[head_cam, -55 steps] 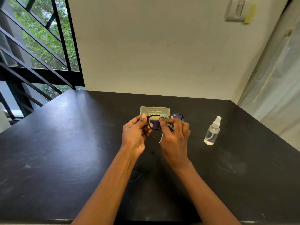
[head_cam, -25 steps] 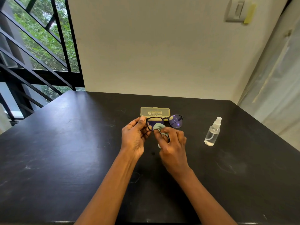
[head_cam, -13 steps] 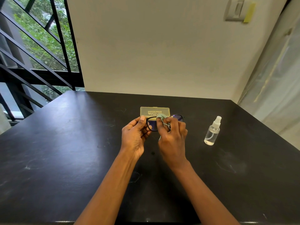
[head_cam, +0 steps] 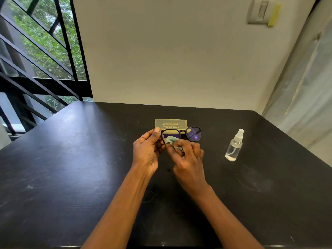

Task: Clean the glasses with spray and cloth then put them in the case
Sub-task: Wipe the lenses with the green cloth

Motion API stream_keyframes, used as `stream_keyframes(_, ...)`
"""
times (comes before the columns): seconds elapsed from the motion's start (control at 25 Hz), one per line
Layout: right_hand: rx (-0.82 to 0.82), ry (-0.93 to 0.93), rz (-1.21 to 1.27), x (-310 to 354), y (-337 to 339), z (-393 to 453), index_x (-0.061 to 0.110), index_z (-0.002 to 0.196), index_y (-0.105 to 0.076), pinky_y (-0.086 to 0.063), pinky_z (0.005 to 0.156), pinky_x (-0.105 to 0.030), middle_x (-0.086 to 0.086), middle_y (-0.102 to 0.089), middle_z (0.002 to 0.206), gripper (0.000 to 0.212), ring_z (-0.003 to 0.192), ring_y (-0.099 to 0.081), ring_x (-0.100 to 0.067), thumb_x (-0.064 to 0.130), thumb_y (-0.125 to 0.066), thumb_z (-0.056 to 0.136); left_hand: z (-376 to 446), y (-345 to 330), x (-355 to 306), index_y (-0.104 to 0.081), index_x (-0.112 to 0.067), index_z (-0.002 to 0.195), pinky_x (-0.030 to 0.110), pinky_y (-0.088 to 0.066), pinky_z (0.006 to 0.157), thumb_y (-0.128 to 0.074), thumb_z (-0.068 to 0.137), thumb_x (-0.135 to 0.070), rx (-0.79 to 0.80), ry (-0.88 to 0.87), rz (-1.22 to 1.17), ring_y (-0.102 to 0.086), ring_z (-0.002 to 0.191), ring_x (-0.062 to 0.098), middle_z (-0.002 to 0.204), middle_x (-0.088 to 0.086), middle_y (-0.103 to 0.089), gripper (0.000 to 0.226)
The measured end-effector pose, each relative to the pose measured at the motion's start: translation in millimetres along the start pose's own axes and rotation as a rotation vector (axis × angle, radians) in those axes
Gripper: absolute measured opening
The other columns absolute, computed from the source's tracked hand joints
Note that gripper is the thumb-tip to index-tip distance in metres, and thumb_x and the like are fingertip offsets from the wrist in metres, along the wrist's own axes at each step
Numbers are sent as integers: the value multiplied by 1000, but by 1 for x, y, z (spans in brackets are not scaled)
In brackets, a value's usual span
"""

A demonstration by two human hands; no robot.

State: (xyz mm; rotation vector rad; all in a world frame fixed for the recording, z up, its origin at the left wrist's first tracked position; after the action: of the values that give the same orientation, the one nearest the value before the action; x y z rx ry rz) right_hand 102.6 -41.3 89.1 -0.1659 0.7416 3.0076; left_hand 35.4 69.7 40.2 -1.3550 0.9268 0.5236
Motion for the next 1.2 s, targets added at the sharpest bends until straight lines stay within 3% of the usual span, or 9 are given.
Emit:
stream_keyframes(0.12,71,-47,-2,-16,-3,-5,12,109,-67,-44,60,-34,-6,-40,110,56,95,-38,-24,6,-83,55,0,0,-1,-66,-11,84,22,-55,58,-58,88,-15,7,6,-2,-61,64,14,70,5,-66,10)
stream_keyframes(0.28,-8,-226,95,-44,5,-3,11,108,-68,-34,65,-32,-5,-41,107,41,93,-36,-22,3,-65,68,1,-2,-3,-66,-12,85,21,-55,57,-59,87,-15,5,4,-4,-60,61,12,62,1,-67,8)
stream_keyframes(0.4,-107,-414,299,-71,13,-6,10,110,-66,-39,70,-34,-13,-55,100,40,91,-37,-17,12,-43,78,3,-2,-4,-66,-12,85,22,-55,58,-59,86,-16,10,20,-17,-60,62,12,65,3,-67,8)
stream_keyframes(0.56,-164,-588,438,-97,15,-7,7,113,-65,-43,70,-37,-12,-55,95,35,88,-41,-19,3,-50,81,4,-3,-4,-66,-11,87,22,-55,60,-60,86,-16,46,37,-51,-60,64,13,67,3,-68,7)
stream_keyframes(0.68,-13,-586,405,-91,2,0,12,121,-60,-42,76,-41,-13,-53,105,37,93,-44,-28,8,-55,85,4,-6,-3,-65,-10,89,22,-55,61,-62,83,-14,78,39,-44,-61,64,12,69,3,-68,8)
stream_keyframes(0.76,170,-611,348,-86,-15,-1,19,131,-51,-29,89,-34,-11,-42,124,40,109,-33,-26,23,-54,91,4,-5,-1,-65,-10,90,23,-55,60,-61,83,-11,75,36,-27,-62,63,11,68,3,-67,8)
stream_keyframes(0.84,268,-600,258,-82,-25,-4,24,137,-42,-19,91,-30,-7,-27,137,46,117,-22,-22,37,-47,93,5,-4,0,-65,-9,90,22,-55,58,-60,84,-10,71,37,-31,-62,61,11,67,3,-66,8)
stream_keyframes(1.0,167,-419,122,-64,-21,3,21,126,-54,-30,71,-34,-3,-35,128,45,103,-31,-23,35,-37,87,6,-1,-2,-65,-9,86,21,-55,55,-59,85,-8,46,22,-51,-60,57,11,64,4,-65,6)
stream_keyframes(1.2,49,-297,124,-56,-9,0,12,115,-63,-38,69,-36,-6,-37,121,40,100,-35,-24,5,-63,75,9,0,-4,-65,-9,87,22,-54,56,-58,86,-9,34,11,-64,-59,55,11,61,3,-64,7)
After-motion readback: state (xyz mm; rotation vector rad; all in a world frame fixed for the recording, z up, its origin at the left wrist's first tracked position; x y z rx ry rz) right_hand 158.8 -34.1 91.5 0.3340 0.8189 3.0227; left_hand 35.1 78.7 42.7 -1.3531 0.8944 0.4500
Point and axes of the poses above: each hand's wrist, its own z-axis towards the middle knuckle, its own y-axis out of the back of the hand, x = y × z, the point moved 10 cm from there along z, towards the middle knuckle
